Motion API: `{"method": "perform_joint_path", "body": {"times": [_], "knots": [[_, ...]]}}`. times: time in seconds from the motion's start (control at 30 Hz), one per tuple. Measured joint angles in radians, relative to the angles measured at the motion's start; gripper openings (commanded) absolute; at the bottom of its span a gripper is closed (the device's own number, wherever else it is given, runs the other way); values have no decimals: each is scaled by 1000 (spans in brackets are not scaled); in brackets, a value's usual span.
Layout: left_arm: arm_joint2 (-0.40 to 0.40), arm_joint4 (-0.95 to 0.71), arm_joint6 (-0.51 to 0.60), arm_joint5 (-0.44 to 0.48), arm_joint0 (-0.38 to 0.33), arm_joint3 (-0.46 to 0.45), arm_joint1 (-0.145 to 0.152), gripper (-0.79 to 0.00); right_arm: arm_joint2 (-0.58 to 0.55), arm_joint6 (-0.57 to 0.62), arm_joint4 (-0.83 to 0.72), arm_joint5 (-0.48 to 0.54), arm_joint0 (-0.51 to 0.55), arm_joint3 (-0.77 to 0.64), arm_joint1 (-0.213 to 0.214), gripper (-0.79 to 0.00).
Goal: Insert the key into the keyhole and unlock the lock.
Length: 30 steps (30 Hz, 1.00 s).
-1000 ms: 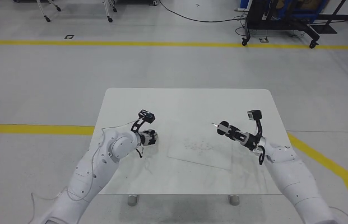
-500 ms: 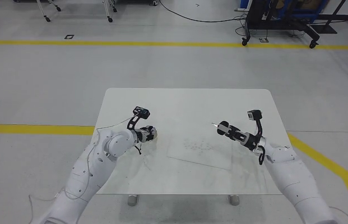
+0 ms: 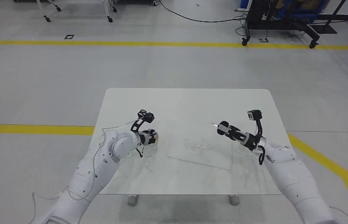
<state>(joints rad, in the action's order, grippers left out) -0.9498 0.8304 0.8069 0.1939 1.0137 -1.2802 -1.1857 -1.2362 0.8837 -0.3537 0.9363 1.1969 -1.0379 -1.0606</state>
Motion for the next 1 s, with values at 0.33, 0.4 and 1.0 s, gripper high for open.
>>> {"method": "perform_joint_path", "body": {"times": [0.33,0.4,1.0], "knots": [[-13,-26,5,26,3,0,1,-591,0,0,0,0,0,0,0,-785],[-16,-30,3,30,5,-2,1,-594,0,0,0,0,0,0,0,-785],[-35,-18,-22,7,24,-23,4,-785,0,0,0,0,0,0,0,-785]]}}
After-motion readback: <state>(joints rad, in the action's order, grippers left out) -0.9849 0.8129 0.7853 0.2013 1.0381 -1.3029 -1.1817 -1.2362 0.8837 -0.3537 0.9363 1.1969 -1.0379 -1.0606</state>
